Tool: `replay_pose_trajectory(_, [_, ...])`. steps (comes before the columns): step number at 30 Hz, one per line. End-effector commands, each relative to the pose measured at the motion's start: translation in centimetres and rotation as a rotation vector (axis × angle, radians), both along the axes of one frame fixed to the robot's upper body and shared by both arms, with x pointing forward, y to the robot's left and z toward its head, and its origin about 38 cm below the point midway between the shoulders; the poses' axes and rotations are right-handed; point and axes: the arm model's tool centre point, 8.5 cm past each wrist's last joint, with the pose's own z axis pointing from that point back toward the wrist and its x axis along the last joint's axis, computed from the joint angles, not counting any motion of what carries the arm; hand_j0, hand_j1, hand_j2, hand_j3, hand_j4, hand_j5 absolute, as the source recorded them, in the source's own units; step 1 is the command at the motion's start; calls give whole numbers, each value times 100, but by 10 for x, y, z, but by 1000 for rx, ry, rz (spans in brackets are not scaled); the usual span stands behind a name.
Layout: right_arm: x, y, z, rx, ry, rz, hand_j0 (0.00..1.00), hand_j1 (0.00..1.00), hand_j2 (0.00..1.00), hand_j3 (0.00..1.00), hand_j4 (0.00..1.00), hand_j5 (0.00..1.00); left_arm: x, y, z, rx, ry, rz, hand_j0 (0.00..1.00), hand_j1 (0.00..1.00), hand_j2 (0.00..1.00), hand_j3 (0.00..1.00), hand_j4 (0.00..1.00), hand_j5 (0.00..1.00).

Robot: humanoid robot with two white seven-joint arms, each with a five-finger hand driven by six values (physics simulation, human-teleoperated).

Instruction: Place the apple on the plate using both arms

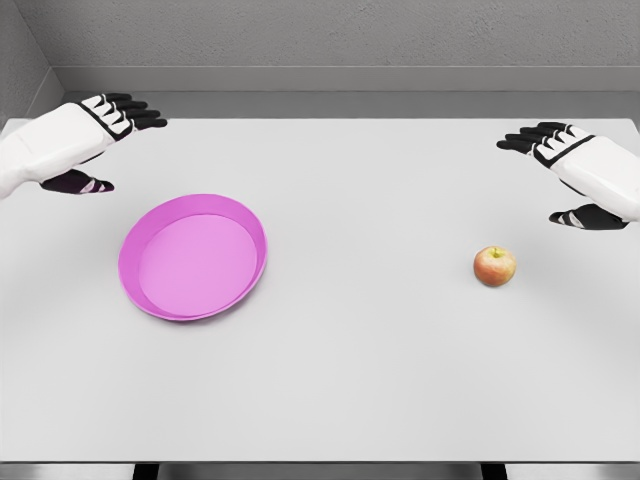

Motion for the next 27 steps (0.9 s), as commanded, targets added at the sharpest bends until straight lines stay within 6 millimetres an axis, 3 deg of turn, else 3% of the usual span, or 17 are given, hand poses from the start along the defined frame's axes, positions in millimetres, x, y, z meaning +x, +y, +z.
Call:
replay_pose_trajectory(1, [0,0,1,2,0,-1,100,100,100,100,100,100,0,1,2,-5,-2,3,100,100,100,100,100,100])
replay_pose_trajectory(5, [0,0,0,-9,11,3,100,100,100,100,100,100,0,2,1,-5,0,3,100,100,100,100,100,100])
replay_pose_trajectory(8, [-1,5,-15,-87,135,26,100,100,100,100,100,100,0,2,1,-5,0,3,100,100,100,100,100,100])
replay_pose_trajectory(12, [6,28,-28,-190,271,93,100,100,100,100,100,100,0,3,1,-3,0,6,100,100,100,100,100,100])
replay_pose_trajectory(15, [6,27,-35,-248,347,80,100,100,100,100,100,100,0,3,1,-4,1,8,100,100,100,100,100,100])
replay_pose_trajectory(21, [6,26,-33,-273,366,82,100,100,100,100,100,100,0,4,0,-4,3,10,100,100,100,100,100,100])
replay_pose_trajectory(24, [14,37,-34,-277,386,67,100,100,100,100,100,100,1,4,0,-5,3,11,100,100,100,100,100,100])
replay_pose_trajectory(25, [17,49,-40,-277,400,79,100,100,100,100,100,100,1,4,0,-5,3,11,100,100,100,100,100,100])
replay_pose_trajectory(27, [18,51,-49,-292,429,80,100,100,100,100,100,100,1,4,-1,-3,4,12,100,100,100,100,100,100])
